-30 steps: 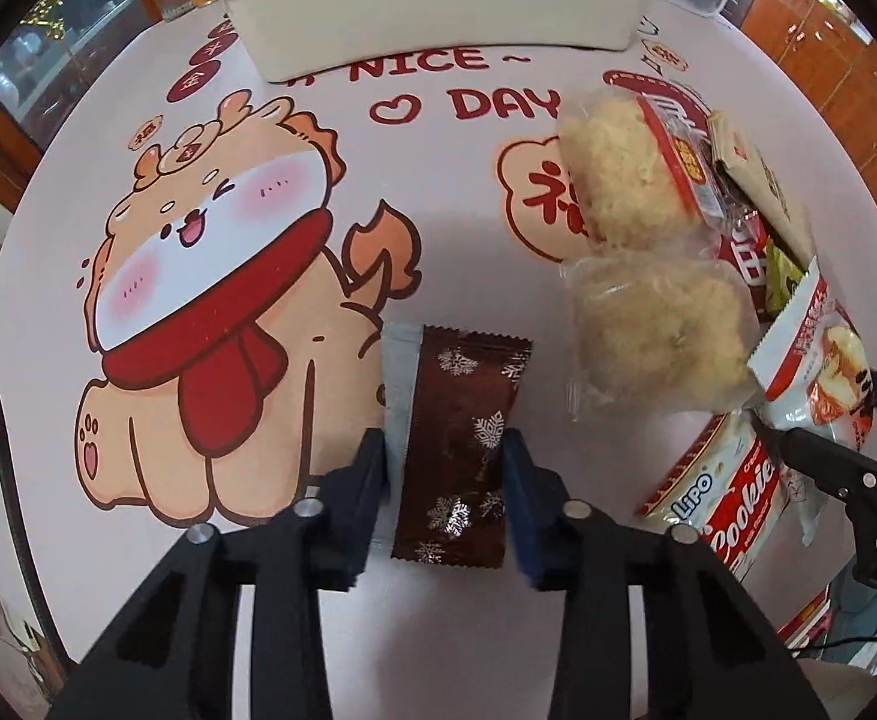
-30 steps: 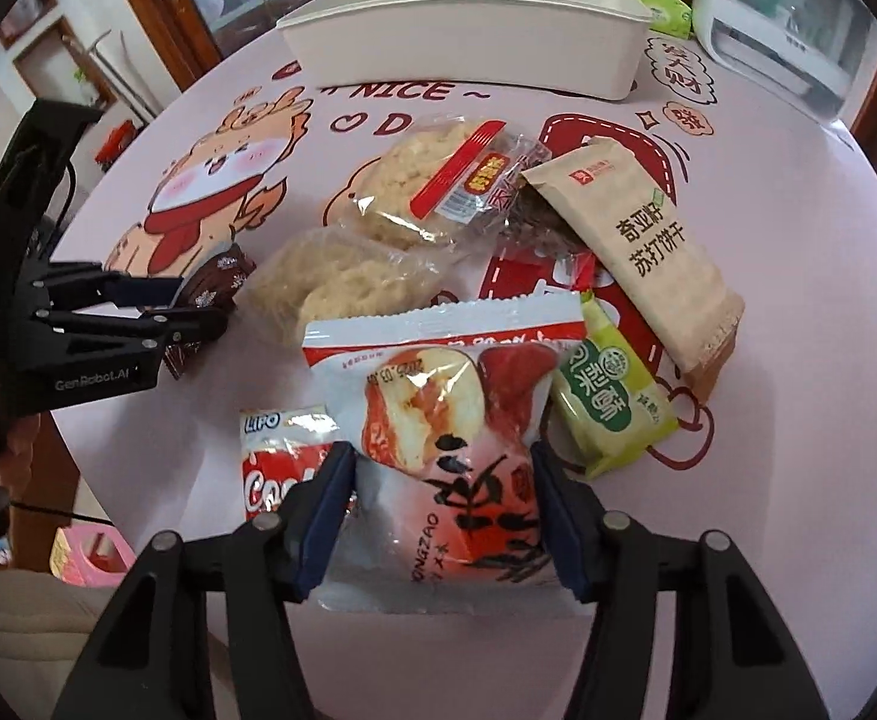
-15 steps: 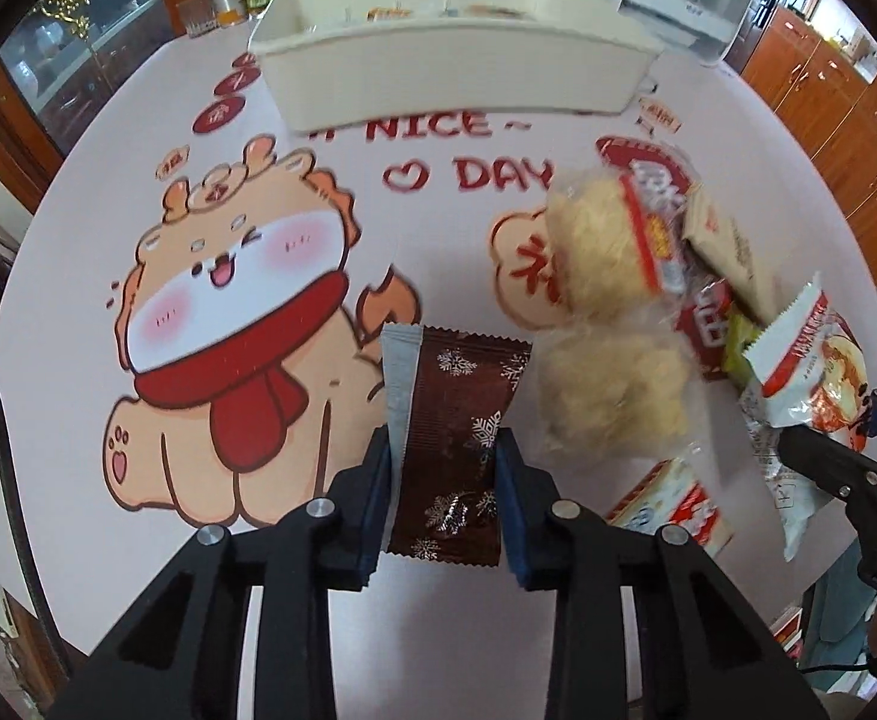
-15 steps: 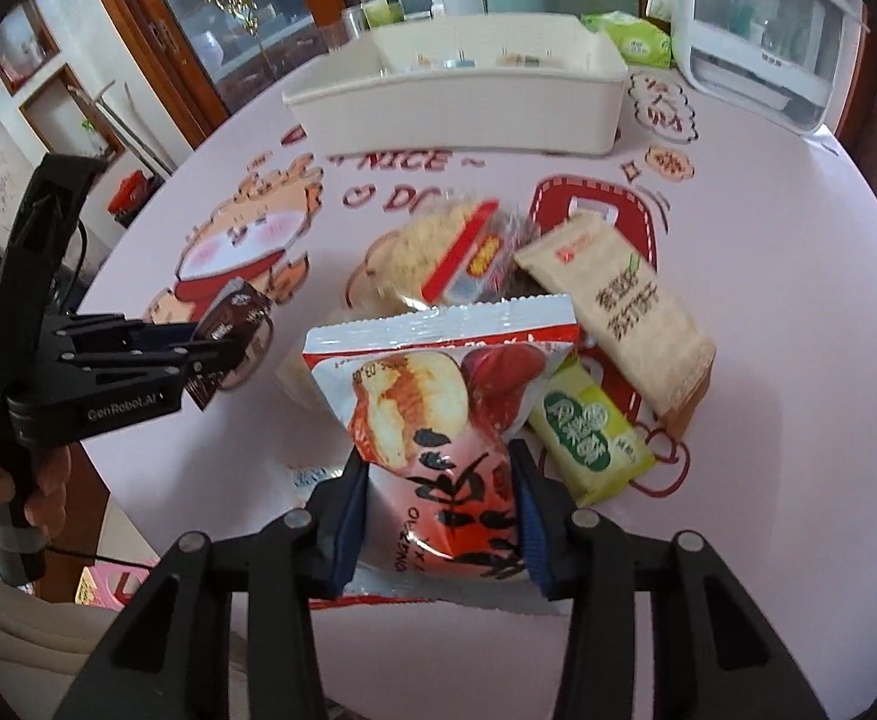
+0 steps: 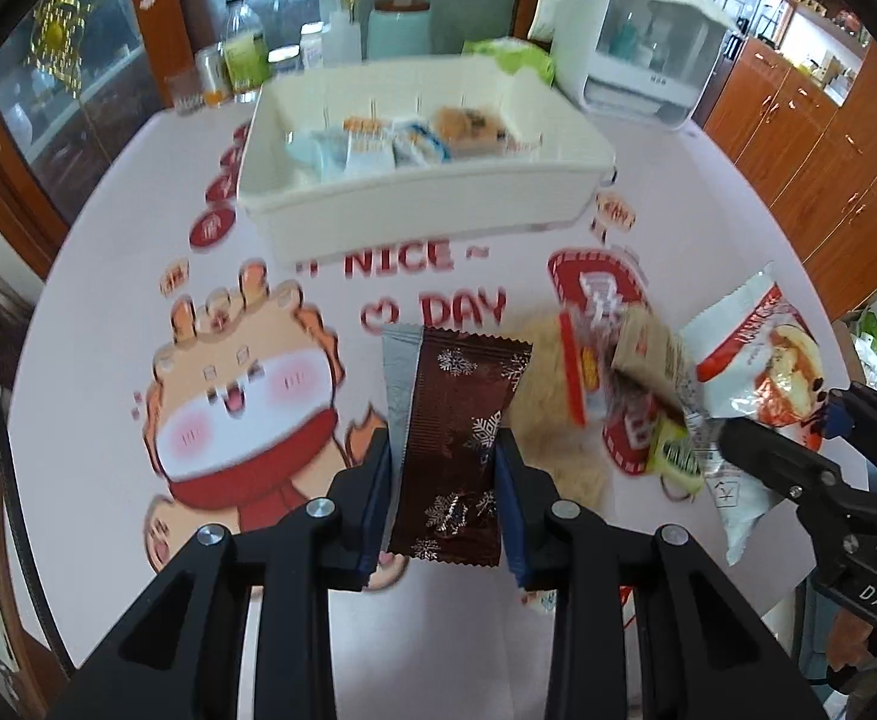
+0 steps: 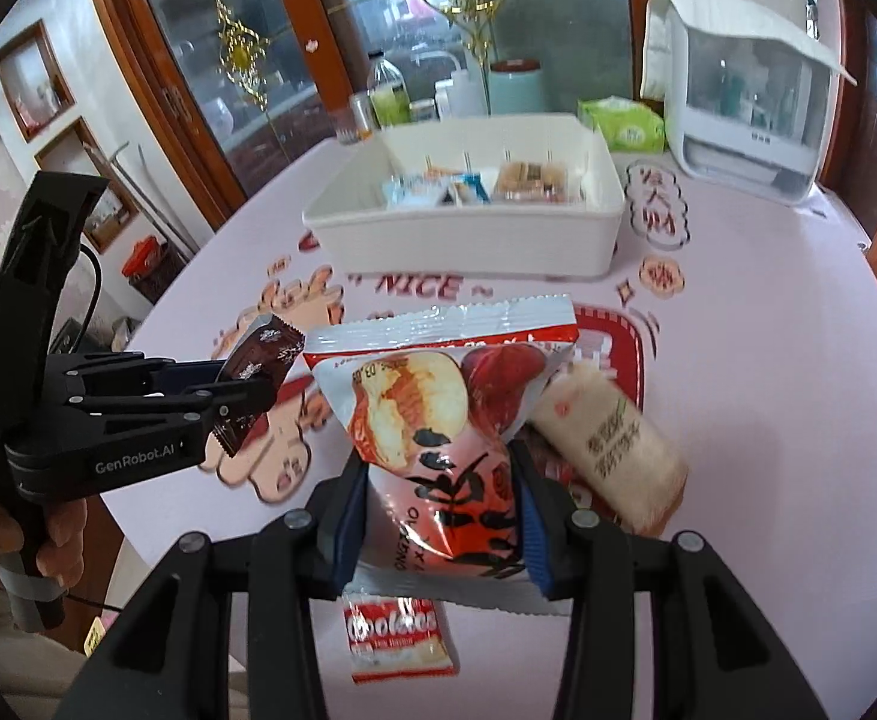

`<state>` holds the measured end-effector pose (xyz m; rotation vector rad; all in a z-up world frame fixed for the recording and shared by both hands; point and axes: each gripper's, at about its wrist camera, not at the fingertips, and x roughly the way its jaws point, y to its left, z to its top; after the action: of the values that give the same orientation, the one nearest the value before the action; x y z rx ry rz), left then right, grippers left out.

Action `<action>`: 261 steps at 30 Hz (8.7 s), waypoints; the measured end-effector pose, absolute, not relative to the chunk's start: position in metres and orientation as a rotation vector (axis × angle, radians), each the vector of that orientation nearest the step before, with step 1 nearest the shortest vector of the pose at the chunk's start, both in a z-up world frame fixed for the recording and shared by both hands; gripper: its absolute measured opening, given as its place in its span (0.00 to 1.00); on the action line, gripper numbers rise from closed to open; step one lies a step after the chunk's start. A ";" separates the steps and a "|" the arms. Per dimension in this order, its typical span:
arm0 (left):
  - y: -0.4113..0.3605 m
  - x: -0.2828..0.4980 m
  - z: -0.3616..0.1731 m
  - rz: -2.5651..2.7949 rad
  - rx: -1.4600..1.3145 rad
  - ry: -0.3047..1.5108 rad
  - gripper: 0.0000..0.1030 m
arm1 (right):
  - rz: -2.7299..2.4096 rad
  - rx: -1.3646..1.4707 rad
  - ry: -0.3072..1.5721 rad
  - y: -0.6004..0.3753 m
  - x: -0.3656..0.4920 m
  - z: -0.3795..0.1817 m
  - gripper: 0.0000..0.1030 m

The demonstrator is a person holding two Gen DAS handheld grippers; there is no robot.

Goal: Organize snacks
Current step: 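Carry both packets to the white tray and release them inside, then withdraw both open tools from the tray back toward the snack pile, then grasp a clear bread-crumb packet with the left tool while the right tool grasps the beige cracker packet, then carry both packets over the white tray and release them inside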

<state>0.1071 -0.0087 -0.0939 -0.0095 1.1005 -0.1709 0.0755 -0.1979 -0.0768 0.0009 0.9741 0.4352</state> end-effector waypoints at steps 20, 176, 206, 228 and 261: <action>0.002 0.244 0.029 -0.109 0.109 0.878 0.30 | 0.342 -0.036 0.696 -0.174 0.213 0.066 0.43; -0.045 0.121 -0.207 -0.194 -0.111 1.357 0.65 | 0.398 -0.137 1.083 -0.268 0.127 -0.179 0.12; -0.005 0.174 -0.055 -0.101 0.069 1.006 0.65 | 0.539 -0.044 0.847 -0.178 0.151 -0.029 0.12; 0.023 0.327 0.040 0.010 0.181 0.823 0.65 | 0.324 0.089 0.737 -0.142 0.290 0.046 0.13; 0.014 0.374 -0.053 -0.019 0.187 1.052 0.93 | 0.204 0.084 0.929 -0.142 0.348 -0.024 0.51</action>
<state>0.3741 0.0140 -0.0528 0.1867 1.0521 -0.0194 0.3483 -0.1421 -0.0241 0.0845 0.9293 0.2041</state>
